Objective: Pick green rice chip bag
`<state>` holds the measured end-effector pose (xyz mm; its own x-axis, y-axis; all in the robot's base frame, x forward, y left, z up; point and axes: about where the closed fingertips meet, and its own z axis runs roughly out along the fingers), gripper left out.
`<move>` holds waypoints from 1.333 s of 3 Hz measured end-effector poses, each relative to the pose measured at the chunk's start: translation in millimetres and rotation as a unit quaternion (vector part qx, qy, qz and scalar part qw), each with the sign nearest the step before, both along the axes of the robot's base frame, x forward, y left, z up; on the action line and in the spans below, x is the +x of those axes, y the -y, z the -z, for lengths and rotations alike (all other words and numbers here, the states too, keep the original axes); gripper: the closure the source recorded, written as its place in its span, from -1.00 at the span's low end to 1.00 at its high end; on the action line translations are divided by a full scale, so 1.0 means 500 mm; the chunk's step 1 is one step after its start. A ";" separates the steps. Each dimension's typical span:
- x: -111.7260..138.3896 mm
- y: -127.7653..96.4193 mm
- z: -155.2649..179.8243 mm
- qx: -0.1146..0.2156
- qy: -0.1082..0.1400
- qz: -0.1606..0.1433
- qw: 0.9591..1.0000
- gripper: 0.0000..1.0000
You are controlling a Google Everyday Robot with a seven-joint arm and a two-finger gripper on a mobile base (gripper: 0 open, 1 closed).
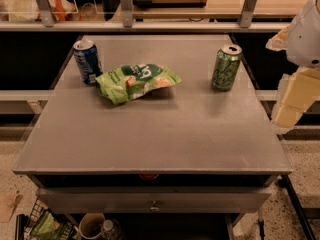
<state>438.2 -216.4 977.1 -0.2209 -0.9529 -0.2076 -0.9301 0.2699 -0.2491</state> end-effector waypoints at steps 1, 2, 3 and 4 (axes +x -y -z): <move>0.000 0.000 0.000 0.000 0.000 0.000 1.000 -1.00; 0.023 -0.004 -0.009 0.028 0.012 0.026 0.999 -1.00; 0.082 -0.030 -0.015 0.081 0.034 0.048 0.995 -1.00; 0.143 -0.067 -0.004 0.126 0.060 0.059 0.989 -1.00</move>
Offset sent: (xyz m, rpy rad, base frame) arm 0.0311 0.0029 0.0071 0.1479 -0.0394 -0.1368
